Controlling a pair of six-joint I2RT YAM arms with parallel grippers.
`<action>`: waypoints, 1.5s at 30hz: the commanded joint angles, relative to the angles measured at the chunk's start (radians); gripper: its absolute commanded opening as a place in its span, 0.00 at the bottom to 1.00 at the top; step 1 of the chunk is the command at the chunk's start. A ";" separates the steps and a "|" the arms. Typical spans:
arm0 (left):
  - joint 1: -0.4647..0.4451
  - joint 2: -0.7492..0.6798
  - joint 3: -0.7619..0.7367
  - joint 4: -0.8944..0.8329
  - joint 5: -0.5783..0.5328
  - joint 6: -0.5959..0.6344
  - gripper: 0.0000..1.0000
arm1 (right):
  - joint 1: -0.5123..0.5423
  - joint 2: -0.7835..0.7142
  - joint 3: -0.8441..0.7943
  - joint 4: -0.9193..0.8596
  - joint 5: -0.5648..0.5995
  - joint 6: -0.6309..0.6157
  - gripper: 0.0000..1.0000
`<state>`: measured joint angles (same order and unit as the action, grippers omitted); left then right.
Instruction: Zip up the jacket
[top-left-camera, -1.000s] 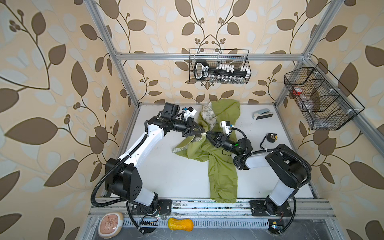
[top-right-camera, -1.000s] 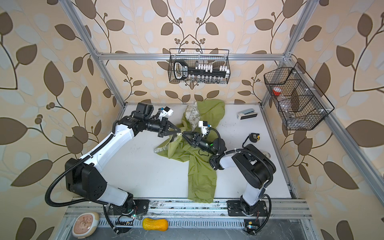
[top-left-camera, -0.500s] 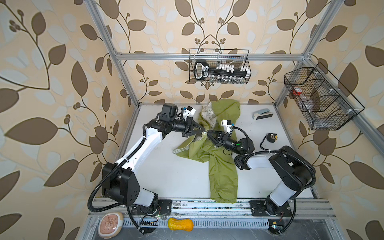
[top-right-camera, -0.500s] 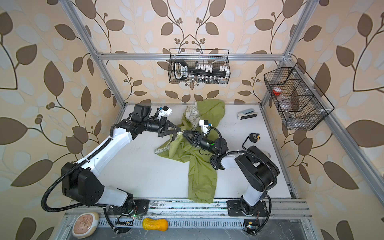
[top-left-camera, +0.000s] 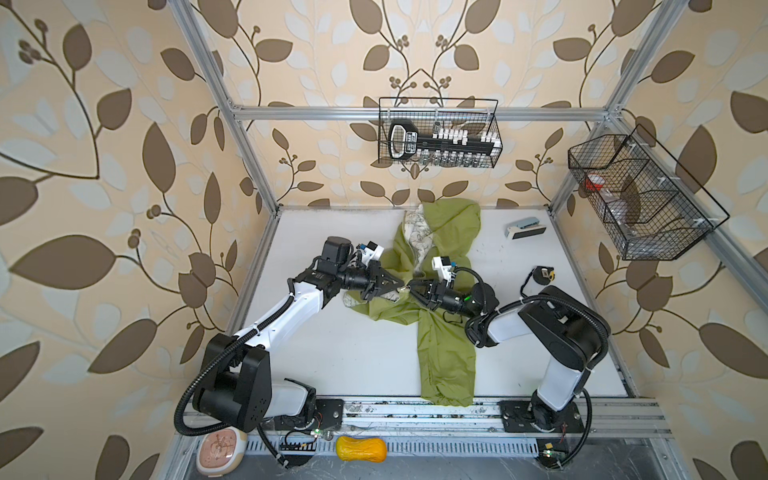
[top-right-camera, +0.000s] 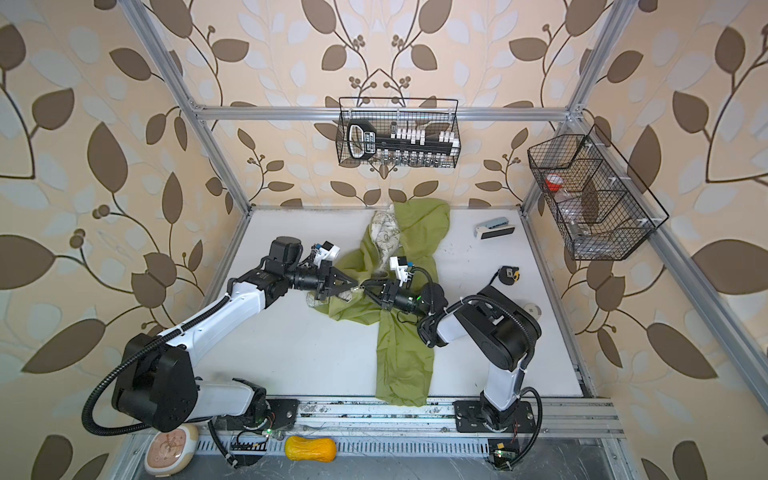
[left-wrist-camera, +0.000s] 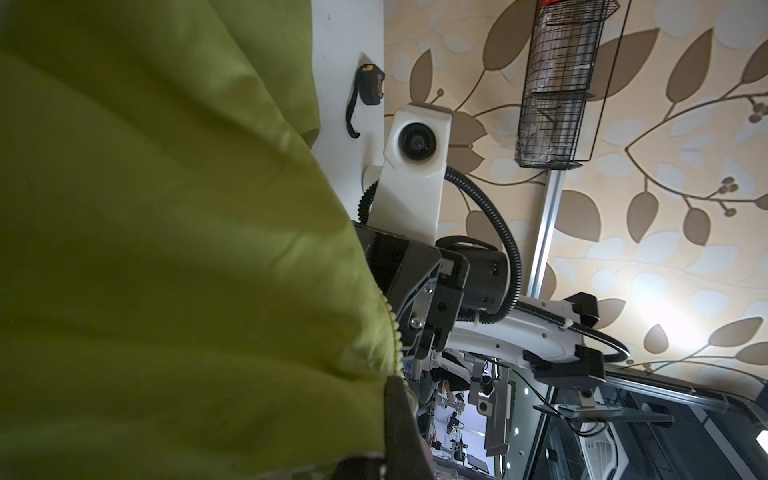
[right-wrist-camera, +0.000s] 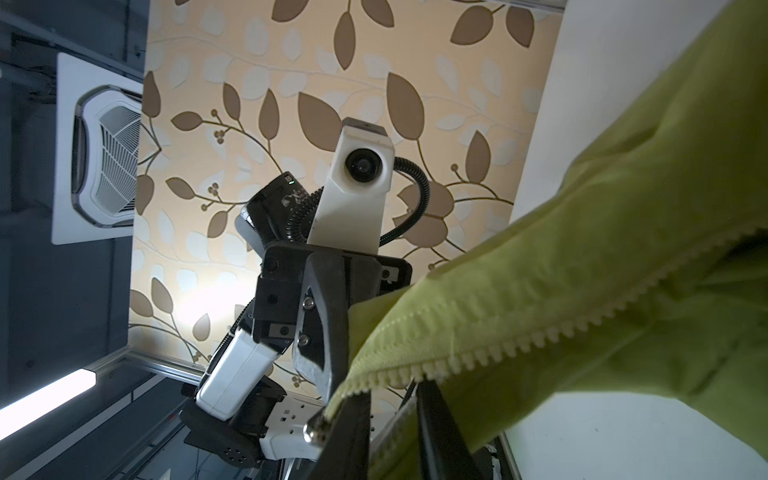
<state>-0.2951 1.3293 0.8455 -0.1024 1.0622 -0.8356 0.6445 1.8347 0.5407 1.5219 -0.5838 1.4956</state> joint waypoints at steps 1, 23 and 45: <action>-0.001 -0.015 -0.101 0.096 -0.080 -0.016 0.00 | 0.041 0.052 -0.026 0.087 -0.047 -0.020 0.21; -0.035 0.102 -0.560 0.512 -0.374 -0.093 0.00 | 0.101 0.330 -0.067 0.086 -0.054 -0.106 0.18; -0.032 -0.089 -0.564 0.062 -0.612 0.012 0.00 | 0.204 0.153 0.039 -0.438 0.111 -0.360 0.20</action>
<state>-0.3279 1.2068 0.2817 0.0948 0.5213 -0.8463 0.8333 2.0216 0.5461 1.2064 -0.5117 1.2011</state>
